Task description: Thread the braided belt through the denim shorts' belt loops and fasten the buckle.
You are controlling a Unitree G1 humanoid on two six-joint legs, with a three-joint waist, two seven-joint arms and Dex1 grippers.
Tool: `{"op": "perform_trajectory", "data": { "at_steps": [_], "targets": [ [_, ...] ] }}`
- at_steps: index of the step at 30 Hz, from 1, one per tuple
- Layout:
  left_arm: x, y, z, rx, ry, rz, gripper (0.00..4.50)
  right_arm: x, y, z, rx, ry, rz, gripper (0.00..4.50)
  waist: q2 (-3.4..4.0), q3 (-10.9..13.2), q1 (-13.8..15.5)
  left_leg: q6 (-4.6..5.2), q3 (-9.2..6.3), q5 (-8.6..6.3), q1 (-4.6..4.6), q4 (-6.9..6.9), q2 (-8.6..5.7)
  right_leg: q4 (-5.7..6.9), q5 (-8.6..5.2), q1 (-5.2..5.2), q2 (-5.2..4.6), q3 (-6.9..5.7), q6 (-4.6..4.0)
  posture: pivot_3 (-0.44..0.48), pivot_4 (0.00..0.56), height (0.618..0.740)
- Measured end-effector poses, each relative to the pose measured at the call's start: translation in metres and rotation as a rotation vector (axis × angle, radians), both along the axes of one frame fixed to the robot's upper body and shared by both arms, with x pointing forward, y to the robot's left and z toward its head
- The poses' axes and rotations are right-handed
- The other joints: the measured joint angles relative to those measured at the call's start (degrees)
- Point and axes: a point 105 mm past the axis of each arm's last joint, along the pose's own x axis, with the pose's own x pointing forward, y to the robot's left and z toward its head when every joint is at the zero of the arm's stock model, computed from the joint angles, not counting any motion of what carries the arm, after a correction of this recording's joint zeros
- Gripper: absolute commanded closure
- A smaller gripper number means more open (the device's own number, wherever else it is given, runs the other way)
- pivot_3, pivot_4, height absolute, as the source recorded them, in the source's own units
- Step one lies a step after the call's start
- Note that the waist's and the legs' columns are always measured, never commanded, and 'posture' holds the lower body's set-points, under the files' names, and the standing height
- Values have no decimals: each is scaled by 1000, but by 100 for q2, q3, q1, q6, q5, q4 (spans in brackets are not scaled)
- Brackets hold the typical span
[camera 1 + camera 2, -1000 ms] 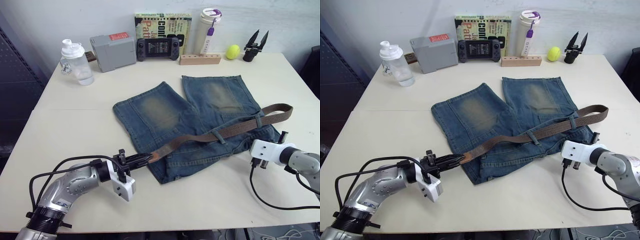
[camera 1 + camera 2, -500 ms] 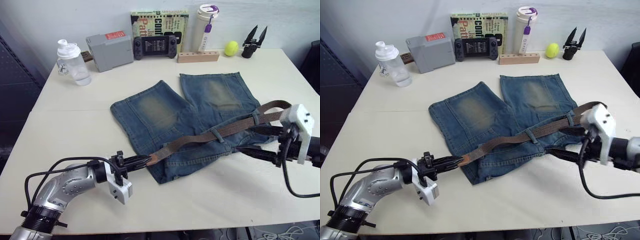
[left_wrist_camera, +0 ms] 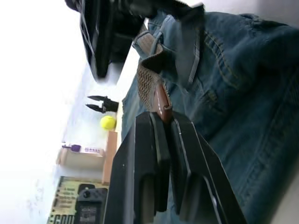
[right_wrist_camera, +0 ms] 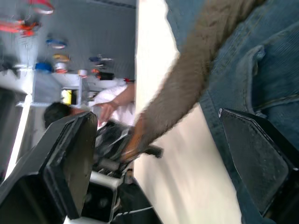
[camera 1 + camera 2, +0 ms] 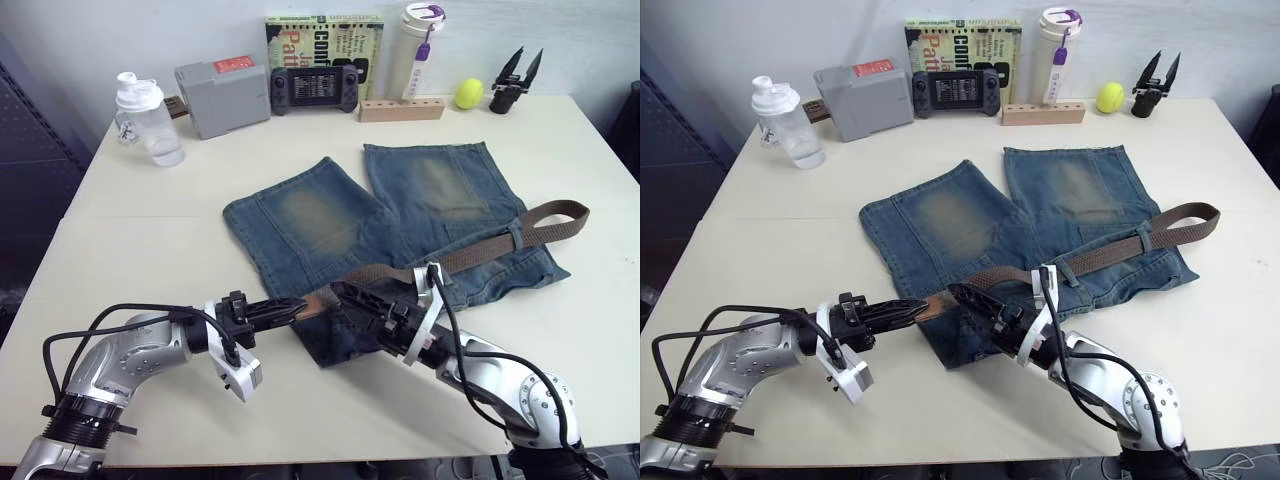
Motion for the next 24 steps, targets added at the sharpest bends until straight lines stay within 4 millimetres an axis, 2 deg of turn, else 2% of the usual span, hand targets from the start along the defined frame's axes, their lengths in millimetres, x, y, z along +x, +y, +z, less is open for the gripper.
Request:
{"op": "perform_trajectory", "data": {
  "at_steps": [5, 6, 8, 12, 15, 16, 17, 22, 24],
  "targets": [
    [-1, 0, 0, -5, 3, -3, 4500, 14, 1, 0, 19, 101, -119, 25, -1, -1, -12, 0, 8, 0, -6, -9, -2, 3, -1, -15, 4, -9, -2, 0, 150, 731],
    [-1, -1, 0, -5, 4, -4, 4500, 18, -2, 1, 22, 112, -146, 261, -1, -1, -14, 0, 12, 0, -5, -9, -3, 3, -1, -15, 4, -8, -2, 0, 150, 731],
    [-1, -1, -1, -5, 5, -4, 4500, 22, -7, 2, 20, 123, -183, 894, 0, -1, -9, 0, 11, 0, -5, -9, -2, 3, -1, -15, 4, -8, -2, 0, 150, 731],
    [-2, -1, -1, -5, 9, -4, 4500, 26, -11, 3, 35, 144, -216, 2888, 0, -1, -15, 0, 12, 0, -5, -10, -2, 4, -2, -17, 7, -8, -4, 0, 150, 731],
    [-2, -1, -1, -10, 11, -5, 4500, 26, -10, 3, 37, 149, -218, 4180, 1, -1, -16, 0, 13, 0, -5, -10, -3, 4, -2, -18, 7, -7, -4, 0, 150, 731],
    [-2, -1, -1, -10, 13, -4, 4500, 26, -10, 4, 36, 147, -217, 4440, 1, -1, -16, 0, 13, 0, -5, -10, -3, 4, -2, -18, 7, -7, -4, 0, 150, 731],
    [-1, 0, -1, -13, 22, 0, 4500, 27, -10, 5, 34, 144, -217, 4440, 1, -1, -16, 0, 13, 0, -5, -10, -3, 4, -2, -18, 7, -7, -4, 0, 150, 731],
    [0, 1, 4, -83, 102, 36, 2526, 30, -11, 10, 43, 134, -230, 4500, 2, -2, -29, 0, 13, 0, -5, -10, -1, 6, -3, -20, 7, -5, -5, 0, 150, 731],
    [-1, 5, -2, -74, 165, 69, 1778, 33, -17, 12, 57, 131, -256, 4500, 2, -2, -51, 0, 15, 0, -5, -11, -2, 6, -3, -20, 7, -5, -4, 0, 150, 731]
  ]
}}
